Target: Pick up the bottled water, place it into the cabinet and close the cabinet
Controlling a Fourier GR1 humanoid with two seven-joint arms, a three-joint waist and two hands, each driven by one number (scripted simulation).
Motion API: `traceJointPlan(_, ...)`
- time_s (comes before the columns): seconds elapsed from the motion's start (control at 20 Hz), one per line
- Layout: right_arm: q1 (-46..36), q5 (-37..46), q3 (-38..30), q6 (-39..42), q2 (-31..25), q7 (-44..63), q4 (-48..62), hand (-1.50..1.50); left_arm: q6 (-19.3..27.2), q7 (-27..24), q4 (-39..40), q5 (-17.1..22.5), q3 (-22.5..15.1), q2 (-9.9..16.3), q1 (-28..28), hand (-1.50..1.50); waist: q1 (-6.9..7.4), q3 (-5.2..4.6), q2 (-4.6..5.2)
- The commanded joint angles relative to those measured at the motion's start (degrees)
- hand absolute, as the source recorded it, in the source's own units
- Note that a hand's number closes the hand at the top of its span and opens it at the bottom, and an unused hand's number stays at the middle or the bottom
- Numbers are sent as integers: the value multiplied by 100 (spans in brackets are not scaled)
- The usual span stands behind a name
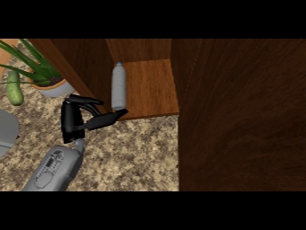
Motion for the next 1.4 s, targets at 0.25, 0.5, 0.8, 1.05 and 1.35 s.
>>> traceJointPlan(0.25, 22, 3, -61, -114, -36, 102, -235, -150, -386, -52, 7, 248, -233, -799, -1326, -150, -136, -17, 71)
traceJointPlan(0.5, 135, 15, -146, -190, 14, 112, -314, -150, -516, -56, -345, 388, -292, -870, -1106, -150, -32, -13, 3)
traceJointPlan(0.8, 3, -106, -238, -448, -102, 245, -494, -150, -730, -223, -554, 702, -750, -1019, -630, -150, 76, -28, 11)
traceJointPlan(1.05, 84, -1, -155, -612, 92, 308, -526, -150, -988, -463, -798, 1142, -1097, -1031, -334, -150, 332, -13, -8)
traceJointPlan(1.35, 584, -96, -438, -586, 348, 471, -1065, -150, -615, -628, -1534, 1497, -1944, -1047, 366, -150, 484, -3, -30)
